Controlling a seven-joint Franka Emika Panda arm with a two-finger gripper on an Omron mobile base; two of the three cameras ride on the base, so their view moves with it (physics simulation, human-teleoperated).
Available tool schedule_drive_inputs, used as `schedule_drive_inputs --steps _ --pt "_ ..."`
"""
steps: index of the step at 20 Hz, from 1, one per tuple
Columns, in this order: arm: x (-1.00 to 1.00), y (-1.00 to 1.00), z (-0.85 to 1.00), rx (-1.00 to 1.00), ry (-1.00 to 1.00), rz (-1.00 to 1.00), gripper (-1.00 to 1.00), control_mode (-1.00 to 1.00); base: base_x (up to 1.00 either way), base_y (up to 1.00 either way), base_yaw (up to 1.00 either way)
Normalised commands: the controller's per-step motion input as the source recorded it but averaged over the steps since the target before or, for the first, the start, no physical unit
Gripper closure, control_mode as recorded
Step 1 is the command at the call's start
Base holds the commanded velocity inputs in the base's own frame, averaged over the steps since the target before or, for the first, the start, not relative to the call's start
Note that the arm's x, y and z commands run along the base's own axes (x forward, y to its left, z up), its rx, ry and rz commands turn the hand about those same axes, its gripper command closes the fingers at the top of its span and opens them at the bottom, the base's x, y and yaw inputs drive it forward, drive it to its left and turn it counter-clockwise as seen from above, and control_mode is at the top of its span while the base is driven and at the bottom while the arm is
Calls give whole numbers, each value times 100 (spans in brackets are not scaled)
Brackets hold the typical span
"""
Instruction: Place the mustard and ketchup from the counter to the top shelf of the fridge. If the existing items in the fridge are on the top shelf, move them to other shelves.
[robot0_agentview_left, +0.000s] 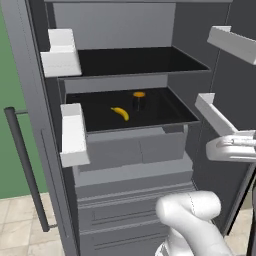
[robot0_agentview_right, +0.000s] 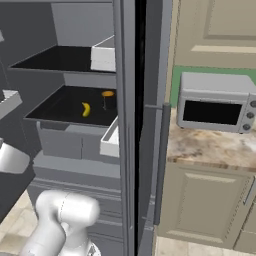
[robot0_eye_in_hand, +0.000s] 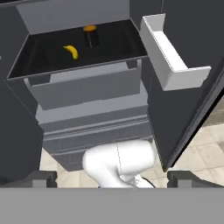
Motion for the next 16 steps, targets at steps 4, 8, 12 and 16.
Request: schedule_drive_inputs --steps 4,8,12,16 --pt "0 0 0 0 0 0 -100 100 -94 -28 -2" --pt "0 0 0 0 0 0 -100 100 -76 -71 -14" --pt "0 0 0 0 0 0 -100 100 -18 -100 -24" --pt "0 0 0 0 0 0 -100 100 7 -100 -28"
